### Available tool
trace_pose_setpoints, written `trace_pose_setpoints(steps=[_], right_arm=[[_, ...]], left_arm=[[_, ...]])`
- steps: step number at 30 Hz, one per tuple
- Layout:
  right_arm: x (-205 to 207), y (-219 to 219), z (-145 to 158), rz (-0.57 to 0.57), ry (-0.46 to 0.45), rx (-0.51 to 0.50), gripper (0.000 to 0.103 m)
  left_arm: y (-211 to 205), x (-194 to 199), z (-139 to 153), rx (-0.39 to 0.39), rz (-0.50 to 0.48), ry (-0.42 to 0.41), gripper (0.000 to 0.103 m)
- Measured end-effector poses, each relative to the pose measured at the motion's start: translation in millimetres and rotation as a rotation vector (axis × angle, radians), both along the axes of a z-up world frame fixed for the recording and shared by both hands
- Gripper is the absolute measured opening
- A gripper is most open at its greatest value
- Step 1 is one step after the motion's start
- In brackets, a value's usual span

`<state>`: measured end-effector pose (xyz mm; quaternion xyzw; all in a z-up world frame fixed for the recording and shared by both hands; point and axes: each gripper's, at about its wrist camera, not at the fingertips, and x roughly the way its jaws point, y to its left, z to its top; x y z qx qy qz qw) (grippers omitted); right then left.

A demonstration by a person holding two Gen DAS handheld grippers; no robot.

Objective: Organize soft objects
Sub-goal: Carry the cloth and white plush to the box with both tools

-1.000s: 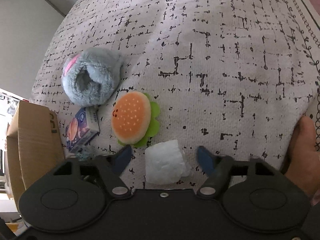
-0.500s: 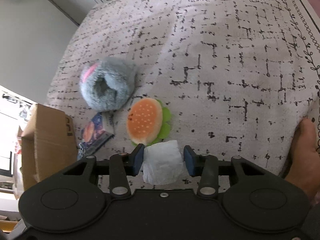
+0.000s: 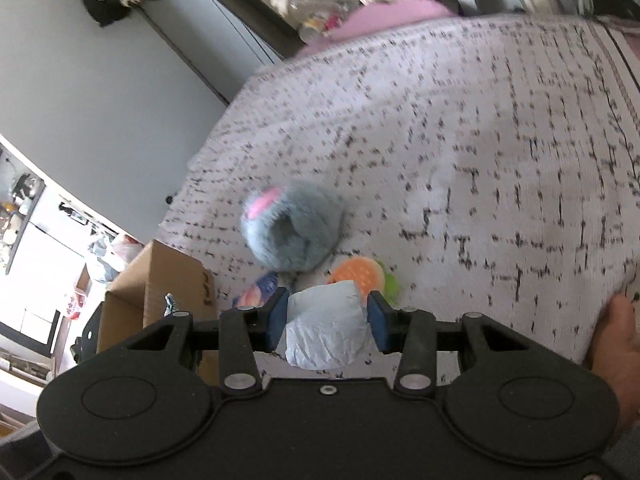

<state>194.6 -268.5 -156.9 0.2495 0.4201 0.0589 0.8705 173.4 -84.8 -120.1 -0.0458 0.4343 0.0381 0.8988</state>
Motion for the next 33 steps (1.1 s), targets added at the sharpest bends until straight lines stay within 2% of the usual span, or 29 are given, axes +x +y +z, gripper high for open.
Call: trace_pose_setpoints(steps=[10, 33], right_arm=[[-11.2, 2.8, 26.5, 0.033, -0.165, -0.011, 0.042], [-25.8, 37.3, 55.7, 0.166, -0.381, -0.027, 0.042]], left_arm=[[14.0, -12.8, 29.6, -0.014, 0.044, -0.064, 0.019], [70.8, -29.7, 58.8, -0.033, 0.141, -0.136, 0.019]])
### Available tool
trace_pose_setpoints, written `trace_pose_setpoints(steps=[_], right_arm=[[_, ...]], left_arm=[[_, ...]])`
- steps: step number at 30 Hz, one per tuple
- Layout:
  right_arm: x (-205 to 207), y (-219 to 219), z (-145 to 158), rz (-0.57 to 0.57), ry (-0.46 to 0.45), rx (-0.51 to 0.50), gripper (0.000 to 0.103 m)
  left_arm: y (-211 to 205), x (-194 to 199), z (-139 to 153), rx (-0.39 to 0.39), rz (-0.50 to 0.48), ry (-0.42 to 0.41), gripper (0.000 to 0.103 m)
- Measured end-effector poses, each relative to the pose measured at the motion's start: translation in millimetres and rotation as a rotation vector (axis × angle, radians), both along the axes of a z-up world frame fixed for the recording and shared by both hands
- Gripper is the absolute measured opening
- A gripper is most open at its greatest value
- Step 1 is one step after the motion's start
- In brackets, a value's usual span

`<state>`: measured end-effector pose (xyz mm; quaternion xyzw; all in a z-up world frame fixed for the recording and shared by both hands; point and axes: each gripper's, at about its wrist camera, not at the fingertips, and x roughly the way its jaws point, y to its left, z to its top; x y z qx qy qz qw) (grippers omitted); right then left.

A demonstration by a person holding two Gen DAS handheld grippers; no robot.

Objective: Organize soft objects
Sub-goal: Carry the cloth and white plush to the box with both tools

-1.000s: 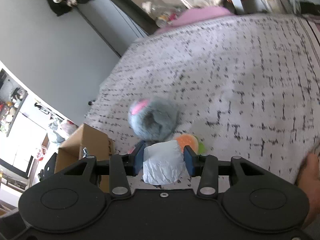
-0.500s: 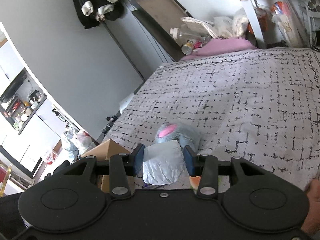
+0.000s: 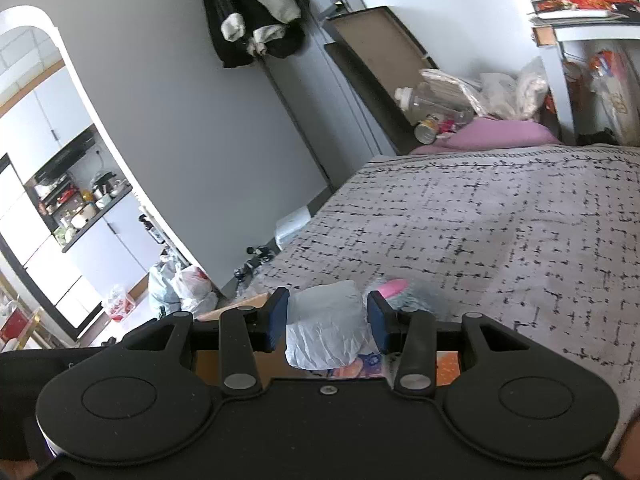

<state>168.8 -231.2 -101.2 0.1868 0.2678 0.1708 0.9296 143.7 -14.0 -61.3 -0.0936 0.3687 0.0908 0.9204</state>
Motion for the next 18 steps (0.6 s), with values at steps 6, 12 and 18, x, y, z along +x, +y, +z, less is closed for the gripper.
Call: trace_pose_setpoints(steps=[6, 12, 18], right_arm=[[-0.3, 6.1, -0.3, 0.019, -0.022, 0.002, 0.042], [-1.4, 12.2, -0.8, 0.038, -0.036, 0.002, 0.042], [-0.8, 20.0, -1.5, 0.061, -0.037, 0.012, 0.042]], left_arm=[[22.4, -4.6, -2.1, -0.024, 0.027, -0.004, 0.019], [43.9, -7.7, -5.9, -0.053, 0.049, -0.005, 0.019], [61.5, -8.0, -9.7, -0.084, 0.074, 0.001, 0.019]])
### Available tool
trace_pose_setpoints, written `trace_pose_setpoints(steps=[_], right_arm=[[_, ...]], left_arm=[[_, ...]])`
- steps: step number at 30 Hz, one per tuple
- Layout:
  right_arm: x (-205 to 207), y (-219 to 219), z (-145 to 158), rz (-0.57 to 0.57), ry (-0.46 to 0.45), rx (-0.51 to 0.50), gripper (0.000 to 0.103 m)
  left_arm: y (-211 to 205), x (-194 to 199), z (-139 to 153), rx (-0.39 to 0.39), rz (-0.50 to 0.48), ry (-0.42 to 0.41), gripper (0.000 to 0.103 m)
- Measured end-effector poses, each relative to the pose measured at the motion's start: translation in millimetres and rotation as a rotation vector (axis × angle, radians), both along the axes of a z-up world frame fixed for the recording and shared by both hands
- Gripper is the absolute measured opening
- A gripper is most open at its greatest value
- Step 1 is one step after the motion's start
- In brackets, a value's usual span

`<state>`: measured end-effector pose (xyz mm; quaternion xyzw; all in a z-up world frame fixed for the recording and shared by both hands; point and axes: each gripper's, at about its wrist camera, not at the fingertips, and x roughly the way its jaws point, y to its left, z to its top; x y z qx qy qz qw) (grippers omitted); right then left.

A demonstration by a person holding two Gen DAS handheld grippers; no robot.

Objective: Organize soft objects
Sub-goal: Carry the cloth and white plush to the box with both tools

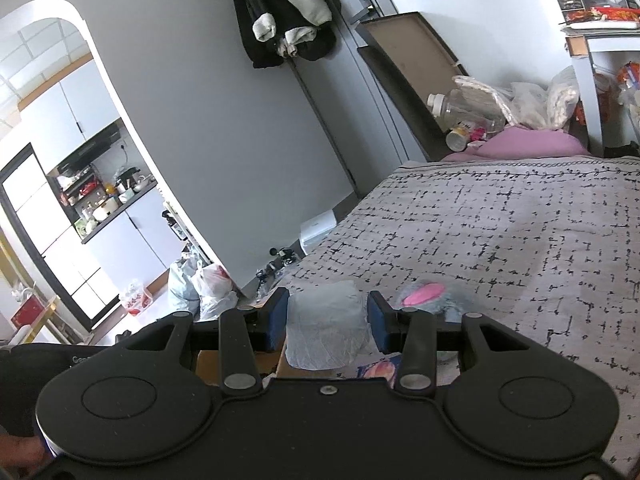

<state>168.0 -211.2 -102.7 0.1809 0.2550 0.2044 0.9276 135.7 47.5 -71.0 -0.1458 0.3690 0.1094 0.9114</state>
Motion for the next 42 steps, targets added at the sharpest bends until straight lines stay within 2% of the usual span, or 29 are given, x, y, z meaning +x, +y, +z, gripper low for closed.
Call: trace_pose_setpoints(steps=[7, 15, 20, 25, 33, 38, 42], right_arm=[[2.6, 12.6, -5.1, 0.030, 0.010, -0.008, 0.042], [5.0, 28.5, -11.1, 0.053, 0.018, -0.016, 0.042], [9.6, 37.1, -16.4, 0.072, 0.030, -0.009, 0.042], [13.2, 53.0, -19.7, 0.125, 0.041, 0.008, 0.042], [18.7, 71.0, -29.2, 0.168, 0.068, 0.011, 0.042], [19.8, 78.8, -32.9, 0.184, 0.080, 0.015, 0.042], [17.4, 85.4, -32.3, 0.213, 0.088, 0.043, 0.045]], left_arm=[[13.7, 4.6, -13.4, -0.045, 0.010, 0.020, 0.019], [15.7, 16.5, -38.9, -0.094, -0.009, 0.077, 0.022], [23.2, 20.1, -53.3, -0.103, 0.016, 0.118, 0.023], [34.1, 24.7, -65.8, -0.154, 0.042, 0.171, 0.031], [41.0, 25.7, -68.6, -0.182, 0.057, 0.173, 0.042], [45.3, 24.5, -64.1, -0.189, 0.077, 0.165, 0.043], [46.3, 22.3, -57.6, -0.159, 0.079, 0.160, 0.043]])
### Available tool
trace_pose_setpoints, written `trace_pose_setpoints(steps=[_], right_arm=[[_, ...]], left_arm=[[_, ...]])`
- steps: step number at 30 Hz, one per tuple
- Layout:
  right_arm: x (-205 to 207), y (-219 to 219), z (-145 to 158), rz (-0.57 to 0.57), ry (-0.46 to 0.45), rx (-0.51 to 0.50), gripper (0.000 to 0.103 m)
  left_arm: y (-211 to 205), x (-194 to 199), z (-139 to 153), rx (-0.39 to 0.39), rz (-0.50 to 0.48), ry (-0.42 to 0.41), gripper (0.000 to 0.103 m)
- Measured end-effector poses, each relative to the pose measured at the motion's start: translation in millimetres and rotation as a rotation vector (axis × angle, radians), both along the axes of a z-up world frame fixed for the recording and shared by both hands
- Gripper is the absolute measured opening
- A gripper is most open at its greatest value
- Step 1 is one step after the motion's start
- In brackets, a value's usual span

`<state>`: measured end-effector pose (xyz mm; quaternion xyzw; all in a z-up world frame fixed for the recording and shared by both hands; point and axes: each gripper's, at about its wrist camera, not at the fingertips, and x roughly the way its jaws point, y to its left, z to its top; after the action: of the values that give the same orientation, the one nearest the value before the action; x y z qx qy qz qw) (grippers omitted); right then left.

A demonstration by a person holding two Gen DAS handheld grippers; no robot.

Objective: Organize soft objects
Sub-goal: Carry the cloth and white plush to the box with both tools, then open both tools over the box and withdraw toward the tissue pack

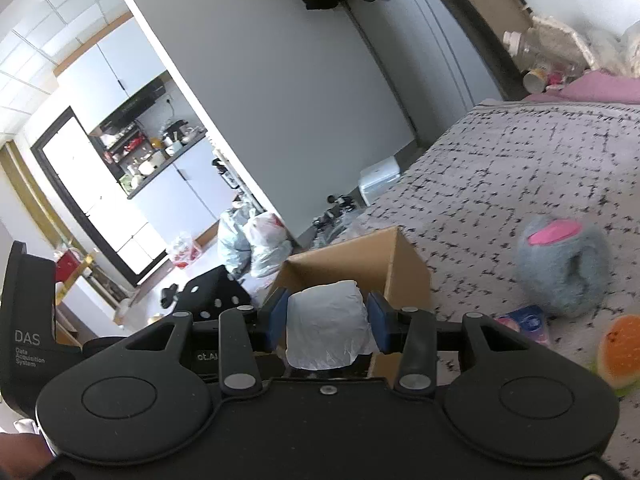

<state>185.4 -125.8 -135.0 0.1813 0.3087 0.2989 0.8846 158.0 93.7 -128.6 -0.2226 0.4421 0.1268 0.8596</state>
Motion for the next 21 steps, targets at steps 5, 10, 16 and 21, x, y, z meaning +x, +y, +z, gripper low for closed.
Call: trace_pose_setpoints(steps=[5, 10, 16, 21], right_arm=[[1.9, -2.5, 0.0, -0.008, 0.056, 0.026, 0.067], [0.9, -22.5, 7.1, -0.085, 0.069, 0.048, 0.078], [-2.7, -33.8, 12.9, -0.129, 0.084, 0.027, 0.086], [-8.1, -45.5, 20.7, -0.159, 0.083, -0.023, 0.092]], left_arm=[[2.9, -4.5, 8.8, 0.030, 0.011, 0.001, 0.043], [0.7, -7.5, 17.6, 0.052, 0.009, 0.004, 0.055], [-9.7, -11.0, 27.5, 0.090, -0.003, -0.012, 0.072], [-21.0, -10.8, 29.2, 0.103, -0.023, -0.008, 0.075]])
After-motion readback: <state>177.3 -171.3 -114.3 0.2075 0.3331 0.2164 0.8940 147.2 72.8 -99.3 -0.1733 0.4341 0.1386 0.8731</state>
